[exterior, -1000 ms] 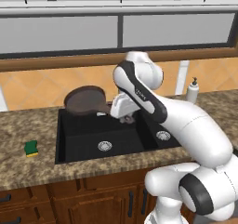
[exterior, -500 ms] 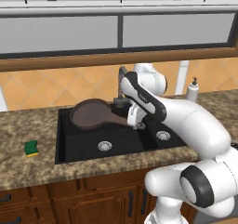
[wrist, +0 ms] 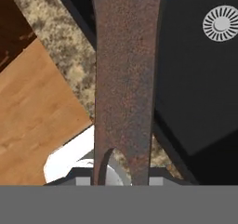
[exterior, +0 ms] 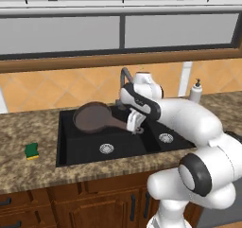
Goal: Pick the pan and sponge and place them into the sink. Then turn on the water.
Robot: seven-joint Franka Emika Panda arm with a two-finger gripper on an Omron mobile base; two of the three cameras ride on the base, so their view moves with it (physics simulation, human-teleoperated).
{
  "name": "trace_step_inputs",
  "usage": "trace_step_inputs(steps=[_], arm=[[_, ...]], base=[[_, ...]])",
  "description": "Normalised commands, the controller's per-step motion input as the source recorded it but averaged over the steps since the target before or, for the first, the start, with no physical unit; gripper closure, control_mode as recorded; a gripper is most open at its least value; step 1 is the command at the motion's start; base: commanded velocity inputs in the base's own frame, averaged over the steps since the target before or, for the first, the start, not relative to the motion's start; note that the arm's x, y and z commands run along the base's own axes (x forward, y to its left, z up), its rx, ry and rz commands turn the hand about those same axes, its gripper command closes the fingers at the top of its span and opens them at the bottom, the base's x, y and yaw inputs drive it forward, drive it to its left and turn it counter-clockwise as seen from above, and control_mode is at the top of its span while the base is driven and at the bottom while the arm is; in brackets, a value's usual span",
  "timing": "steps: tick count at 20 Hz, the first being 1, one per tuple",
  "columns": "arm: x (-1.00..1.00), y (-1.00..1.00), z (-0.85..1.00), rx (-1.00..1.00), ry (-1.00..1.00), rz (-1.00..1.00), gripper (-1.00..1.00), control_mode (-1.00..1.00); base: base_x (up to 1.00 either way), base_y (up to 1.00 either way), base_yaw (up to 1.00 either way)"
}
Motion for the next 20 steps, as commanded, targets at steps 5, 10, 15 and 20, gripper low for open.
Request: trace_step_inputs(steps=[5,10,15,20], arm=[[0.57,0.21,-0.32,-0.1,0.0,0.0,1.0,-1.0],[0.38,0.3,-0.55,-0.15,0.0,0.0,1.0,-1.0],[0.24,0.0,-0.6,-0.09,-0.08,0.0,1.0,-1.0],[0.35,-0.03,-0.52,-0.05,-0.13,0.0,1.0,-1.0]], base=[[0.0,0.0,0.0],[0.0,0.0,0.0],[0.0,0.0,0.0],[0.0,0.0,0.0]])
